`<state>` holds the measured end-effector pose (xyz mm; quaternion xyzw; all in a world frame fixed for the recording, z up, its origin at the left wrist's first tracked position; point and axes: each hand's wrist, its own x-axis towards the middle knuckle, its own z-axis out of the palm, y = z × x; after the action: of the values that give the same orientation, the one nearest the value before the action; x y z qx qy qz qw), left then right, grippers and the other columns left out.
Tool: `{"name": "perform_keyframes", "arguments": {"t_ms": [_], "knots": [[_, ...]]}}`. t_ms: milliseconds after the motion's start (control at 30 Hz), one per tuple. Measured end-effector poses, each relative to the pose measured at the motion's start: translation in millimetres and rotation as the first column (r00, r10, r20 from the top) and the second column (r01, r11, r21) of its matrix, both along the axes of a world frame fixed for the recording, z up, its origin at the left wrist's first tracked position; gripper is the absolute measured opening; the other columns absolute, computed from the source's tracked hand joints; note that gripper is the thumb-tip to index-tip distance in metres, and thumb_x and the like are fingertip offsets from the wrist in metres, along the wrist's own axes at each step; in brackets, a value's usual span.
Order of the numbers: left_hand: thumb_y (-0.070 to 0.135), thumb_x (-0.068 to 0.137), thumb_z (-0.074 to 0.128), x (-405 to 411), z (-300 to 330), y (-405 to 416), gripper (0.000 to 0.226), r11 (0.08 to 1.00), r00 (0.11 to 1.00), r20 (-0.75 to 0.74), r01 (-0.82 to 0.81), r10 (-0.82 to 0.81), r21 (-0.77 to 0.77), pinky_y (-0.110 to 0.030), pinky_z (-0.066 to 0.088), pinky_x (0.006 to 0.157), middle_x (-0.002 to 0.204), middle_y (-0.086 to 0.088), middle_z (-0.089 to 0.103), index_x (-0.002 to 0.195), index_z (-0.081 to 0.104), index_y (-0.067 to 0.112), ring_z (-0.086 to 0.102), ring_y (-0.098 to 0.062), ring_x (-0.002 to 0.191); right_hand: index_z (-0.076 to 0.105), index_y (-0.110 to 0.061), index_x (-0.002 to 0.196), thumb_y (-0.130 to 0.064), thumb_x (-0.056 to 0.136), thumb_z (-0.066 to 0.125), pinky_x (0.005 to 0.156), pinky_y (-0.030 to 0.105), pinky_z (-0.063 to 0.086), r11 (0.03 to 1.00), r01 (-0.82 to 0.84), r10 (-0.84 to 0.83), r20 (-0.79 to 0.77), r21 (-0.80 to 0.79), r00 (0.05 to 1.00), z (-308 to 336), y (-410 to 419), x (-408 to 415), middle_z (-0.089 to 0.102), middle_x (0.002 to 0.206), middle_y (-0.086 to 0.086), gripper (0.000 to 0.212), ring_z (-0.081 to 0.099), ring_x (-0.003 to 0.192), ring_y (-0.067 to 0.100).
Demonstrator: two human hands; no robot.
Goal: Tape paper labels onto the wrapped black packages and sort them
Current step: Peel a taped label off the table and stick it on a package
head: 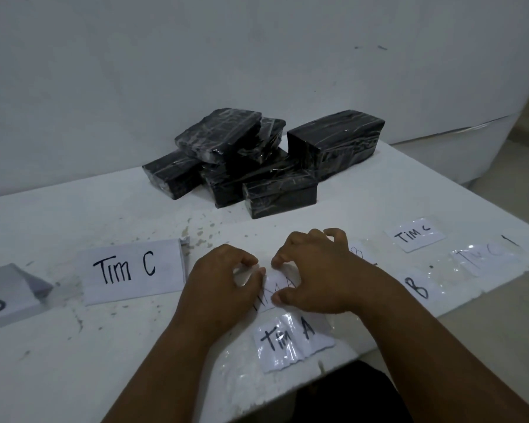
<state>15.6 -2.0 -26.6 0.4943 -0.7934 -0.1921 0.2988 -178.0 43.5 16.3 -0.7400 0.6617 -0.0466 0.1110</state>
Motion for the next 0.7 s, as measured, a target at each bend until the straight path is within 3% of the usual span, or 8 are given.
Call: {"name": "perform_keyframes", "arguments": {"t_ms": [67,167,467,700], "knots": [[0.046,0.089,0.07,0.0,-2.2,0.0,0.023,0.999,0.998,0.046,0.032,-0.032,-0.005,-0.021,0.048,0.083,0.101,0.018,0.064,0.104,0.075,0.03,0.057,-0.002,0.095,0.057,-0.038,0.135,-0.066,0.083,0.066,0.12,0.05,0.007,1.0,0.006,-0.006,-0.003,0.0,1.0,0.0,-0.2,1.0,0.048,0.144,-0.012,0.06,0.038,0.138,0.016],[0.049,0.089,0.068,0.4,-3.7,1.7,0.027,0.998,0.994,0.09,0.062,-0.061,-0.008,-0.013,0.038,0.081,0.107,0.02,0.061,0.109,0.075,0.031,0.052,-0.002,0.102,0.061,-0.038,0.132,-0.063,0.083,0.068,0.121,0.049,0.009,1.0,0.027,-0.027,0.013,-0.016,1.0,-0.2,0.2,2.9,0.05,0.141,-0.012,0.055,0.04,0.136,0.014],[0.057,0.087,0.066,-0.8,-1.1,5.2,0.033,0.998,0.988,0.14,0.069,-0.068,-0.003,-0.006,0.028,0.078,0.108,0.026,0.054,0.11,0.075,0.035,0.043,-0.001,0.107,0.063,-0.039,0.121,-0.061,0.079,0.074,0.119,0.046,0.014,0.998,0.059,-0.057,0.056,-0.031,0.997,-0.8,0.8,3.8,0.055,0.13,-0.013,0.049,0.044,0.127,0.012],[0.046,0.088,0.07,-3.7,0.5,8.3,0.013,0.994,0.986,0.124,0.111,-0.11,-0.001,-0.011,0.034,0.079,0.099,0.024,0.053,0.095,0.063,0.038,0.046,-0.002,0.097,0.058,-0.038,0.107,-0.059,0.078,0.076,0.117,0.045,0.017,0.997,0.059,-0.053,0.098,-0.054,0.994,-3.2,1.3,2.7,0.057,0.114,-0.017,0.039,0.047,0.117,0.01]]}}
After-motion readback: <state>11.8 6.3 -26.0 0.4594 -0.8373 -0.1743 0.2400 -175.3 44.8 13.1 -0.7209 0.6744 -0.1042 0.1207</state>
